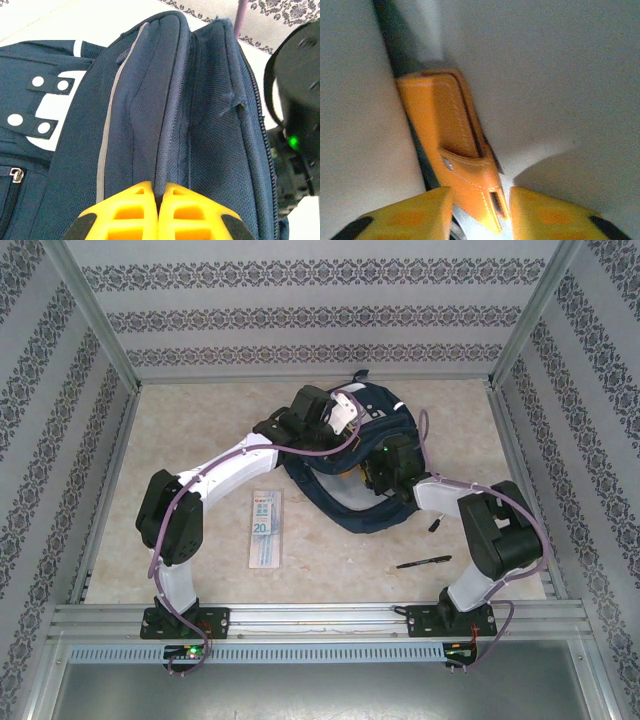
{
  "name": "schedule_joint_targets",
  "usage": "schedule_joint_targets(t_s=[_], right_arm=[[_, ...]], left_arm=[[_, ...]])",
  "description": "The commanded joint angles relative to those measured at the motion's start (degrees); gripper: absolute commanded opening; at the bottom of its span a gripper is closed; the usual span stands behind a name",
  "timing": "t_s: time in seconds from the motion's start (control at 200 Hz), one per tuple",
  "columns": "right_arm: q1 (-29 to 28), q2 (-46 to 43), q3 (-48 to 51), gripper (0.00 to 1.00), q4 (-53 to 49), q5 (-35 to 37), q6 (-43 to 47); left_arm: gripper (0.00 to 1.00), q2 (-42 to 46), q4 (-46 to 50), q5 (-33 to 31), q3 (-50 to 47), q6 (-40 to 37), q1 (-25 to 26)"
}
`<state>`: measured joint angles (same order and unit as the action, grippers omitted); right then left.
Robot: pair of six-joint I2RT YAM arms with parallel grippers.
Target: Pack books, pencil case, and school supplies into a backpack
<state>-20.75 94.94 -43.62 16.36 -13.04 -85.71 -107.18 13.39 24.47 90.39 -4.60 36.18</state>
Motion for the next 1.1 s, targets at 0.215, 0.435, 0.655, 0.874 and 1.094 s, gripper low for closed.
schedule_joint_targets(t_s=[0.215, 0.435, 0.655, 0.874, 1.094], right_arm=[[-3.7, 9.8, -5.8, 0.09, 11.6, -0.2, 0.6], [-5.0, 12.0, -9.9, 0.04, 12.5, -0.2, 0.0], [-5.8, 18.4, -13.0, 0.00, 19.7, 2.4, -3.3], [-6.7, 23.0, -15.3, 0.14, 24.3, 3.4, -8.6], [-5.0, 11.3, -7.4, 0.33, 11.8, 2.1, -4.3]], left_arm=[[0.00, 1.8, -5.0, 3.3, 1.6, 2.6, -1.2], [0.00, 2.3, -5.2, 3.9, 0.9, 3.3, -1.2], [0.00, 2.6, -5.9, 4.5, 0.8, 3.8, -1.2], [0.00, 2.5, -5.3, 3.1, 1.3, 2.5, -1.2], [0.00, 1.0, -6.5, 0.6, -0.7, 3.0, -3.1]])
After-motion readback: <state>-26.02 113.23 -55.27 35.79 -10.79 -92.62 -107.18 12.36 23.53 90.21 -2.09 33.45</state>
